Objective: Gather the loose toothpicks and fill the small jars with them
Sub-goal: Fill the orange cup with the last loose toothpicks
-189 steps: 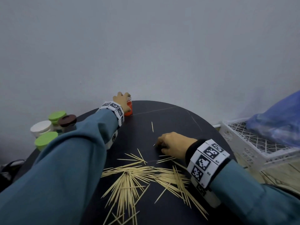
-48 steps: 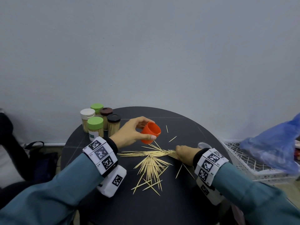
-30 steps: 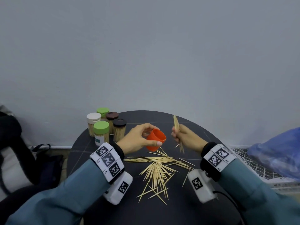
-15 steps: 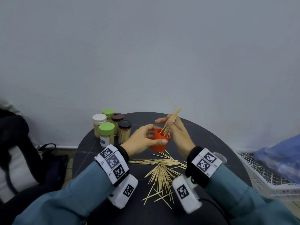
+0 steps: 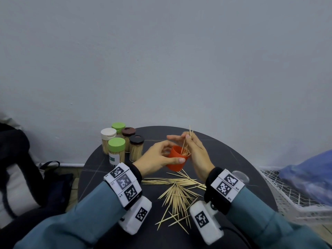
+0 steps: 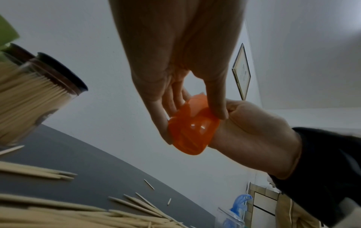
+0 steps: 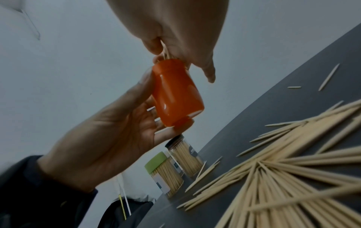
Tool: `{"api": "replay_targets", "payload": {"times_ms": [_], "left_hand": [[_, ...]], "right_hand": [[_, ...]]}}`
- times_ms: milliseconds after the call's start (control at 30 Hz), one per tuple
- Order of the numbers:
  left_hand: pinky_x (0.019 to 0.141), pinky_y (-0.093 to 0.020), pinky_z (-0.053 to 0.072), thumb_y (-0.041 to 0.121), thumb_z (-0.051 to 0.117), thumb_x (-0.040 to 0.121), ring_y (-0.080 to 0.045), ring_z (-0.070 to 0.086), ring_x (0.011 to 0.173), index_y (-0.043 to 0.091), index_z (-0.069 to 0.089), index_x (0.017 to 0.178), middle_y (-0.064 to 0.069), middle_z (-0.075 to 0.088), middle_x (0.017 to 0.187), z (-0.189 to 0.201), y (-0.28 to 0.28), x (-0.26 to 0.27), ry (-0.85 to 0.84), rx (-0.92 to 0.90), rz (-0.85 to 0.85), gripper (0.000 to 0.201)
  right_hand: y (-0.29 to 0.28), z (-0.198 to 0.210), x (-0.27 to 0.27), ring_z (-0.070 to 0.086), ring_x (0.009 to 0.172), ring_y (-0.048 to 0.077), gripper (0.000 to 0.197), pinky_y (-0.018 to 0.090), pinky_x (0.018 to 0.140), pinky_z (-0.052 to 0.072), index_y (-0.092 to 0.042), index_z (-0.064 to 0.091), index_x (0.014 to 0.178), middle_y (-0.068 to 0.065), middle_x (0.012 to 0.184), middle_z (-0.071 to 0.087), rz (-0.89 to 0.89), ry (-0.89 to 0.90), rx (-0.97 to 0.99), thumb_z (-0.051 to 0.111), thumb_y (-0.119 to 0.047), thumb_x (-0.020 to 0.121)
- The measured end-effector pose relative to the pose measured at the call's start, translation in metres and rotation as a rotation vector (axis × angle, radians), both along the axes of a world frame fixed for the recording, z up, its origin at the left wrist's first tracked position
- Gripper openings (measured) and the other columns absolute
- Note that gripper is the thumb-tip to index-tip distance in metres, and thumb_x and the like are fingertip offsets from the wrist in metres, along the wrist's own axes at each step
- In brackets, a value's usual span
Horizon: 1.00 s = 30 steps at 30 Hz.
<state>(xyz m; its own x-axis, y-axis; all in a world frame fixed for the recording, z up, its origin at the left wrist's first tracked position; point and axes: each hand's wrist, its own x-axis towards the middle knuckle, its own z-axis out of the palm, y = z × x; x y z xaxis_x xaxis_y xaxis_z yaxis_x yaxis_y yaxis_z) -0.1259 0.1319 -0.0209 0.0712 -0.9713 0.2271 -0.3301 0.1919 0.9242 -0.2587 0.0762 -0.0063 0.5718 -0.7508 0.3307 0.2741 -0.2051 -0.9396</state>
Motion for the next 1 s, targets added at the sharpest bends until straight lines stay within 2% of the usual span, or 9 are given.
{"api": "replay_targets", "payload": {"times_ms": [100,267,400,467,567,700,800,867,1000], "left_hand": [[0.075,-0.002,0.044,0.018,0.072,0.08,0.002,0.055,0.098,0.019,0.053,0.117,0.007,0.06,0.11,0.0,0.002,0.0,0.005,0.007,-0.013,0.042],[0.071,0.0,0.043,0.017,0.071,0.081,0.006,0.053,0.094,0.02,0.052,0.116,0.013,0.057,0.105,0.002,0.004,-0.002,0.006,0.013,-0.029,0.04],[0.081,-0.011,0.045,0.02,0.072,0.08,-0.005,0.056,0.105,0.02,0.054,0.117,0.006,0.06,0.112,0.002,0.004,-0.001,0.021,0.01,-0.011,0.041],[0.085,-0.015,0.046,0.02,0.073,0.079,-0.01,0.057,0.108,0.022,0.055,0.113,0.005,0.061,0.111,0.001,0.002,-0.001,0.033,0.001,0.0,0.038],[0.083,-0.017,0.048,0.02,0.074,0.078,-0.011,0.059,0.107,0.024,0.056,0.108,0.005,0.063,0.107,0.001,0.001,-0.002,0.055,-0.007,0.016,0.035],[0.081,-0.016,0.049,0.019,0.075,0.077,-0.012,0.058,0.108,0.021,0.057,0.111,-0.001,0.063,0.113,0.001,-0.001,-0.002,0.058,-0.005,0.031,0.038],[0.084,-0.016,0.047,0.02,0.075,0.077,-0.013,0.056,0.111,0.019,0.057,0.116,-0.002,0.061,0.118,0.002,0.0,-0.001,0.042,0.003,0.042,0.043],[0.082,-0.014,0.047,0.019,0.074,0.077,-0.012,0.056,0.111,0.018,0.056,0.117,-0.001,0.061,0.118,0.003,0.0,-0.001,0.037,0.008,0.042,0.044],[0.079,-0.014,0.046,0.019,0.074,0.077,-0.011,0.055,0.11,0.019,0.056,0.116,0.001,0.06,0.117,0.005,0.001,-0.004,0.023,0.011,0.031,0.043]], "right_hand": [[0.0,0.002,0.001,0.067,0.098,0.015,0.023,0.025,0.081,0.054,-0.014,0.042,0.091,0.003,0.101,0.072,-0.001,0.005,-0.003,0.026,-0.025,0.103],[0.0,0.003,0.001,0.068,0.091,0.01,0.021,0.019,0.073,0.053,-0.012,0.039,0.092,0.003,0.1,0.071,0.018,0.011,-0.038,0.025,-0.023,0.103],[0.0,0.002,0.0,0.063,0.102,0.002,0.03,0.013,0.08,0.05,-0.014,0.048,0.086,0.001,0.115,0.067,0.005,0.082,-0.084,0.026,-0.024,0.103],[-0.002,0.001,-0.001,0.059,0.107,-0.003,0.032,0.009,0.085,0.046,-0.013,0.056,0.092,-0.002,0.124,0.063,0.003,0.137,-0.128,0.027,-0.023,0.102],[-0.006,-0.002,-0.004,0.052,0.118,-0.001,0.031,0.017,0.099,0.041,-0.015,0.059,0.109,-0.007,0.131,0.056,0.006,0.15,-0.143,0.03,-0.023,0.101],[-0.009,0.006,-0.011,0.046,0.125,-0.001,0.034,0.031,0.107,0.028,-0.029,0.048,0.129,-0.018,0.139,0.045,-0.016,0.152,-0.124,0.032,-0.033,0.099],[-0.01,0.011,-0.02,0.046,0.124,-0.002,0.035,0.027,0.103,0.026,-0.027,0.046,0.131,-0.014,0.138,0.047,-0.05,0.225,-0.132,0.027,-0.031,0.101],[-0.013,0.011,-0.03,0.051,0.116,-0.002,0.03,0.025,0.098,0.032,-0.024,0.049,0.124,-0.011,0.129,0.054,-0.082,0.31,-0.159,0.029,-0.028,0.101],[-0.022,0.008,-0.057,0.054,0.104,0.011,0.019,0.015,0.079,0.041,-0.02,0.05,0.116,-0.004,0.113,0.058,-0.106,0.731,-0.274,0.046,-0.018,0.097]]}}
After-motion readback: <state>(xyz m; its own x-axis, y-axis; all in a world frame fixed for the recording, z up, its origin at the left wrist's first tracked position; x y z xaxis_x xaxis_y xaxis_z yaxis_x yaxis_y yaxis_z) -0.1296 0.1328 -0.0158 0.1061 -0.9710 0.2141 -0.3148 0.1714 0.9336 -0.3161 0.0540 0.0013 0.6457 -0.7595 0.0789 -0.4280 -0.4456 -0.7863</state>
